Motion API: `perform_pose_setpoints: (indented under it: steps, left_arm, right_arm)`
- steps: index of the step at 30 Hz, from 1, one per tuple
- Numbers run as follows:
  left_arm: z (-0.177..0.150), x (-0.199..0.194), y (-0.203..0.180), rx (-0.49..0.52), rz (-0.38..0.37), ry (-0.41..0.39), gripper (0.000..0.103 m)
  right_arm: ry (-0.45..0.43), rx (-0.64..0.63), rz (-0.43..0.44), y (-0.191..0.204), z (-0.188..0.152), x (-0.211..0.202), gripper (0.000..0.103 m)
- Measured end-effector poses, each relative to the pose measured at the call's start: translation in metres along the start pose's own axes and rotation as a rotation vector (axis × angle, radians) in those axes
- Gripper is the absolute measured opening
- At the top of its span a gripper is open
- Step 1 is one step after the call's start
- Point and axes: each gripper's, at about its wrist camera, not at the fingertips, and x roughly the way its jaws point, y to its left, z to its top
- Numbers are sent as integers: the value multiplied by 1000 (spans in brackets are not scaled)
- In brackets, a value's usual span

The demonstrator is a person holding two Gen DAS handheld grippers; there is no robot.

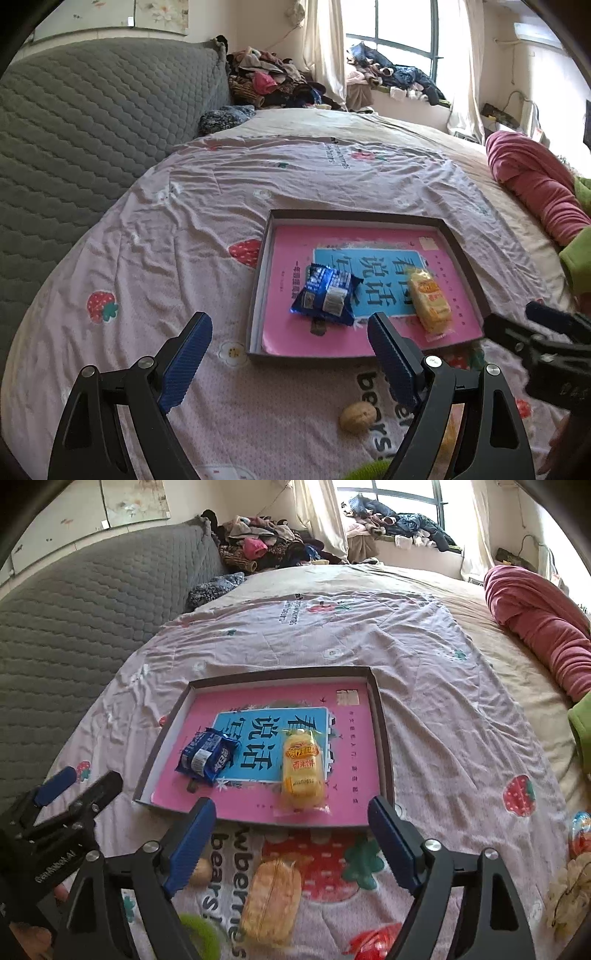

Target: Organize objects

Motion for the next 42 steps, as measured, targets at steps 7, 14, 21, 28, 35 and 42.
perform_pose_setpoints:
  steps: [7,14,21,28,35,42]
  left_arm:
    - [-9,-18,-2,13,-2,12,87]
    - [-12,-37,-1,12,-9,5,87]
    - [-10,-58,-3,6,-24,-13,87]
    - [-10,-80,-5,7,-35,-24,87]
    - [-14,-105,-10,22,-45,-40,87]
    - [-24,-129,-14,31,-49,-47,87]
  right_arm:
    - [-14,4,8,2,-3,-26,96]
    - [-27,-17,20,11,-4,-48,101]
    - [-64,-56,-5,20,-4,-76,101]
    - [-82,-64,1,23,-7,-101,101]
    - [-110,-70,-12,24,-13,-131,101]
    - [-126,-69,-19,21,-24,-154,102]
